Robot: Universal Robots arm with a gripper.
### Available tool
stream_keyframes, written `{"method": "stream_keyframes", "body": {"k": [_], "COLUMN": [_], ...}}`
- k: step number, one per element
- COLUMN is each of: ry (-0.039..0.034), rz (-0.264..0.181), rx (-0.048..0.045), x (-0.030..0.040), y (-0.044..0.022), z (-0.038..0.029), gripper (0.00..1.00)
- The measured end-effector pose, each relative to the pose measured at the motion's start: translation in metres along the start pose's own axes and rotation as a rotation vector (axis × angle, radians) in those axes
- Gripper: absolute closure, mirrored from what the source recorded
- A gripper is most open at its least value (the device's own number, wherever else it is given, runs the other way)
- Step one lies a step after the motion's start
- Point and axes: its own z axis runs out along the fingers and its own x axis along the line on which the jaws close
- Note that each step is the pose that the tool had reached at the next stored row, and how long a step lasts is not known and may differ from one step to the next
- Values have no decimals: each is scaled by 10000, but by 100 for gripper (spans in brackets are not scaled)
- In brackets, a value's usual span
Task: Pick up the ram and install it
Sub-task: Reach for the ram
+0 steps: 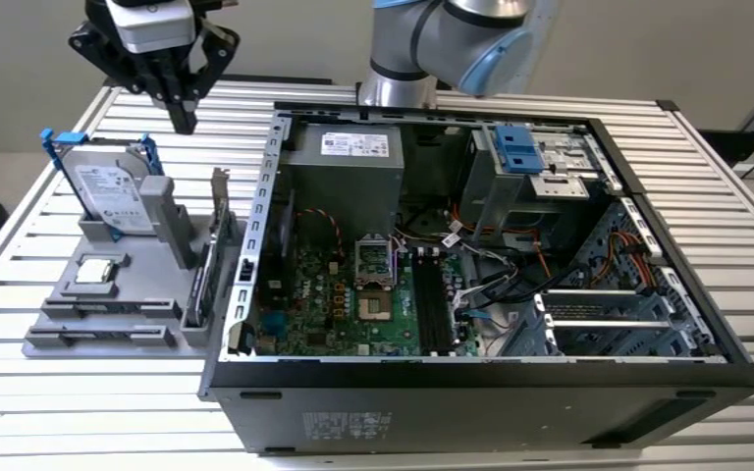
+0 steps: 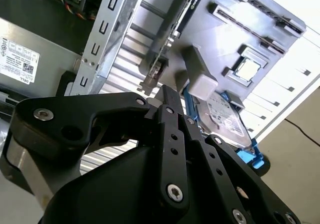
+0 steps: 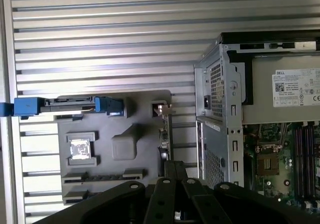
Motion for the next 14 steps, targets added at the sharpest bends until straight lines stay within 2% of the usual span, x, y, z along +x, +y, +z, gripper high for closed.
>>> {"method": "stream_keyframes", "body": {"k": [14], "ry": [0], "rz": [-1], "rx": [0], "x": [143], "y": [-10], "z": [-3], "gripper": [100]}}
